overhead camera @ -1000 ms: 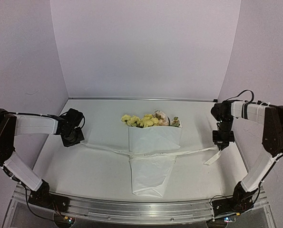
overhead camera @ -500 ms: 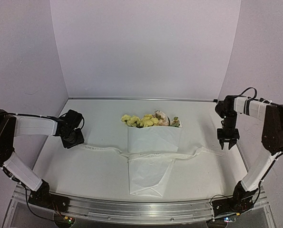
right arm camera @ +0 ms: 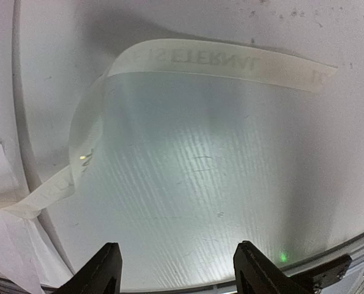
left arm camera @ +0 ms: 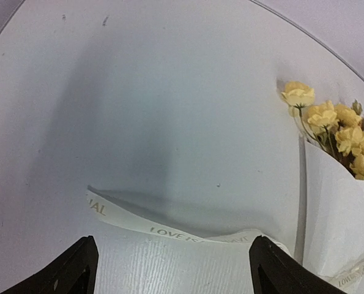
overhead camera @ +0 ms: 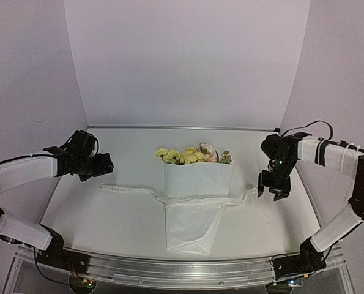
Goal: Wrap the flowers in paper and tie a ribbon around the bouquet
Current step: Cross the ribbon over the folded bouquet, then tie the ribbon around the folded bouquet.
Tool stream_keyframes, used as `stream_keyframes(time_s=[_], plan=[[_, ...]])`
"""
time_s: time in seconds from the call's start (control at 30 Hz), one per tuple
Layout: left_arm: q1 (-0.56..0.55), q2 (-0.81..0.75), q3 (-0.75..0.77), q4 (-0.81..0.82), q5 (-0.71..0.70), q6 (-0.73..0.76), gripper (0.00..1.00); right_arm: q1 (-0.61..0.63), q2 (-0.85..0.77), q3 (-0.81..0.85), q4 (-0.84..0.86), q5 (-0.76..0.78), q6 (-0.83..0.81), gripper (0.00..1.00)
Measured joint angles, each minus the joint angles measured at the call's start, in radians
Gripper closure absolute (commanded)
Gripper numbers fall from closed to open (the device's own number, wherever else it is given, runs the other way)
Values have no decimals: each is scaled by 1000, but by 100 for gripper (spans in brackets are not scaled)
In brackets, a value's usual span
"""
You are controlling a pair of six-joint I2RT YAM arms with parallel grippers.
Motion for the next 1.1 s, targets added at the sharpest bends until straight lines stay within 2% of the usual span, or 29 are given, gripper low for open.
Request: stream_keyframes(time_s=[0.13, 0.3, 0.43, 0.6, 0.7, 0.87, 1.0, 1.1], plan=[[-80, 3, 4, 37, 35, 62, 14, 80, 5, -79, 169, 7, 119, 31], [-194, 48, 33, 85, 73, 142, 16, 113, 64, -159, 388, 28, 247, 34], [-205, 58, 34, 108, 117, 196, 17, 129, 89, -215, 529, 51, 330, 42], [-207, 70, 40, 130, 174, 262, 20, 135, 115, -265, 669, 73, 408, 58], [-217, 102, 54, 134, 205, 315, 22, 136, 125, -277, 739, 81, 443, 73], [-280, 155, 58, 155, 251, 456, 26, 137, 138, -290, 797, 82, 465, 92], [-344, 178, 53, 184, 283, 644, 27, 137, 152, -290, 820, 68, 467, 99], [-357, 178, 29, 219, 306, 784, 27, 137, 160, -290, 839, 54, 468, 100]])
